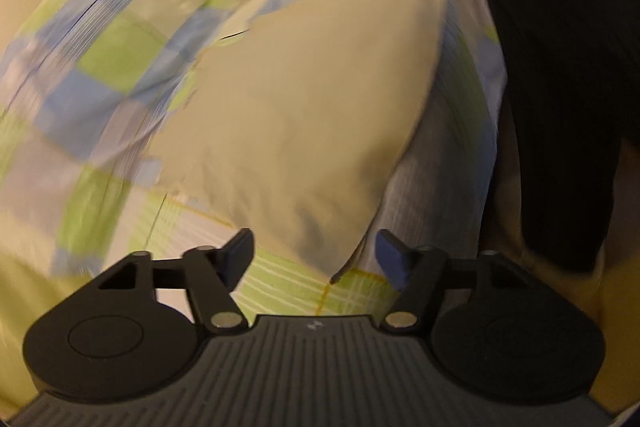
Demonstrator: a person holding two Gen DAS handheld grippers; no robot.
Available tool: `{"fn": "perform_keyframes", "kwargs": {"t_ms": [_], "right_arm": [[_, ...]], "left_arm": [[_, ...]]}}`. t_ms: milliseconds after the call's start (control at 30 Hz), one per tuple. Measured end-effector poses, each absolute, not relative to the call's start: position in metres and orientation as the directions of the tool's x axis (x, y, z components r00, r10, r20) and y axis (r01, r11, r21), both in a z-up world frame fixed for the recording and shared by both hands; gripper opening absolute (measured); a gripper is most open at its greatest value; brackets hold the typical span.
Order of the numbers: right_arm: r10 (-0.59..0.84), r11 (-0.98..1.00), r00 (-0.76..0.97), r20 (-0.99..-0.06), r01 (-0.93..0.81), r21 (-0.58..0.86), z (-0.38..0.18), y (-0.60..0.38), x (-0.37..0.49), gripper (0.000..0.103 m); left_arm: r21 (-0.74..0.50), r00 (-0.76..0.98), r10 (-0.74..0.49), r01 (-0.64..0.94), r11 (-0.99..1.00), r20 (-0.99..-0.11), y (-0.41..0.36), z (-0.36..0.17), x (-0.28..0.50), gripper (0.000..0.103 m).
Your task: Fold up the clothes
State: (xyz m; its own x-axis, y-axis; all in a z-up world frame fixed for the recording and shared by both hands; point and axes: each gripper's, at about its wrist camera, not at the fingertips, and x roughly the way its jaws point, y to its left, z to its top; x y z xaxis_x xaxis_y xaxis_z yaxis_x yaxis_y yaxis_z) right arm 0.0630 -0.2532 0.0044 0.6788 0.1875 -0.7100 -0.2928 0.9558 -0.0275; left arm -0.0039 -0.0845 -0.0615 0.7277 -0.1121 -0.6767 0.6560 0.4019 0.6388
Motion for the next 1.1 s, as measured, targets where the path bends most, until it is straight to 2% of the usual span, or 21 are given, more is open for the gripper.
{"fn": "perform_keyframes", "kwargs": {"t_ms": [67,133,367,600,800,867,933,1000,1100], "right_arm": [[0.194,0.953,0.679,-0.708,-0.302,-0.029,0.003,-0.252,0.064,0.101],[0.200,0.950,0.680,-0.706,-0.310,-0.030,0.002,-0.251,0.065,0.101],[0.204,0.947,0.688,-0.696,-0.320,-0.039,-0.003,-0.244,0.072,0.101],[0.204,0.956,0.712,-0.672,-0.294,-0.021,0.002,-0.251,0.075,0.101],[0.240,0.910,0.704,-0.668,-0.402,-0.098,-0.006,-0.234,0.067,0.101],[0.251,0.891,0.701,-0.668,-0.437,-0.123,-0.009,-0.229,0.064,0.101],[0.263,0.870,0.697,-0.667,-0.470,-0.148,-0.012,-0.223,0.061,0.101],[0.274,0.847,0.692,-0.667,-0.502,-0.173,-0.014,-0.218,0.059,0.101],[0.290,0.809,0.685,-0.668,-0.548,-0.210,-0.019,-0.210,0.055,0.101]], "left_arm": [[0.688,0.738,-0.113,0.665,0.292,-0.665,-0.086,-0.073,-0.006,0.056],[0.743,0.763,-0.092,0.645,0.176,-0.640,-0.086,-0.089,-0.007,0.049],[0.812,0.802,-0.128,0.570,-0.125,-0.583,-0.077,-0.118,-0.018,0.048],[0.811,0.799,-0.159,0.545,-0.214,-0.579,-0.063,-0.126,-0.019,0.047],[0.815,0.793,-0.203,0.530,-0.234,-0.574,-0.057,-0.125,-0.018,0.047],[0.820,0.788,-0.232,0.525,-0.229,-0.570,-0.059,-0.126,-0.016,0.041],[0.819,0.781,-0.248,0.529,-0.224,-0.573,-0.062,-0.128,-0.017,0.018],[0.818,0.779,-0.252,0.539,-0.200,-0.574,-0.064,-0.128,-0.014,0.003],[0.794,0.767,-0.255,0.608,-0.001,-0.588,-0.066,-0.104,-0.001,0.002]]}}
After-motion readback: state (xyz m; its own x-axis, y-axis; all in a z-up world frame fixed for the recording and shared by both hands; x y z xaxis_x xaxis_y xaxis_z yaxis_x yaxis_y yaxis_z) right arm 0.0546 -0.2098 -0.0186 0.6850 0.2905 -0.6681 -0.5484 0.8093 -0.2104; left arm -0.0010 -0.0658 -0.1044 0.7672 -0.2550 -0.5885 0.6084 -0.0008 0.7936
